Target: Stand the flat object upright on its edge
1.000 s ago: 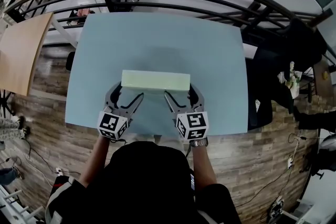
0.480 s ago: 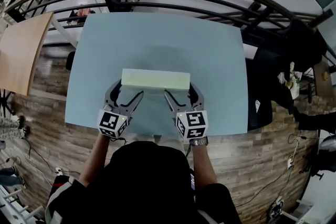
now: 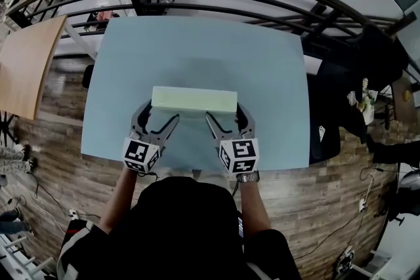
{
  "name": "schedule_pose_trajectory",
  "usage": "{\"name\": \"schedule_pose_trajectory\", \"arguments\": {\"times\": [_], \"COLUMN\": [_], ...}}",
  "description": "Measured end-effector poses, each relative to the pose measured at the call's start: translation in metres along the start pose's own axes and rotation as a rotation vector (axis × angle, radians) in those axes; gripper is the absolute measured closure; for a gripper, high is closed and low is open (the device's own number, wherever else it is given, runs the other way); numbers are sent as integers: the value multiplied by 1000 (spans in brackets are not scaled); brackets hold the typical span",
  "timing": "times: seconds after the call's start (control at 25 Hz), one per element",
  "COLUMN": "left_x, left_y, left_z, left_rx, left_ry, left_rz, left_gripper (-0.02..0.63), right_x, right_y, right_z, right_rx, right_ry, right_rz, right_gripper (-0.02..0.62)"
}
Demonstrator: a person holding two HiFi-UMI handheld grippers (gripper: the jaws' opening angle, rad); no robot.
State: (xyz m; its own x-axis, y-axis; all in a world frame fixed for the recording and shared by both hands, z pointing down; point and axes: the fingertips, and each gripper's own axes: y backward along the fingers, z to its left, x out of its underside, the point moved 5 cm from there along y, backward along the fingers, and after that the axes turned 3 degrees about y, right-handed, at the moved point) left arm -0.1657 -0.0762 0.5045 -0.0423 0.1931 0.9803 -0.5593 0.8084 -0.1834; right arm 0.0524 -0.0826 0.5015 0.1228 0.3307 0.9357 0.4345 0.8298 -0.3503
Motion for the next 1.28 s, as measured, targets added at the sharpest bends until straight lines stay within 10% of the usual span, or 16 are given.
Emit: {"name": "schedule_pose_trajectory", "arguments": {"times": [1.28], "left_x": [4], "left_y": [52], "left_z": [-4], "left_rx": [66], "left_ry": [46], "left_rz": [-28], "left_gripper": [289], "right_x": [7], "right_y": [44], "right_z": [30], "right_rx": [58], "right_ry": [-54], "right_rz": [-31], "right_gripper": [236]}}
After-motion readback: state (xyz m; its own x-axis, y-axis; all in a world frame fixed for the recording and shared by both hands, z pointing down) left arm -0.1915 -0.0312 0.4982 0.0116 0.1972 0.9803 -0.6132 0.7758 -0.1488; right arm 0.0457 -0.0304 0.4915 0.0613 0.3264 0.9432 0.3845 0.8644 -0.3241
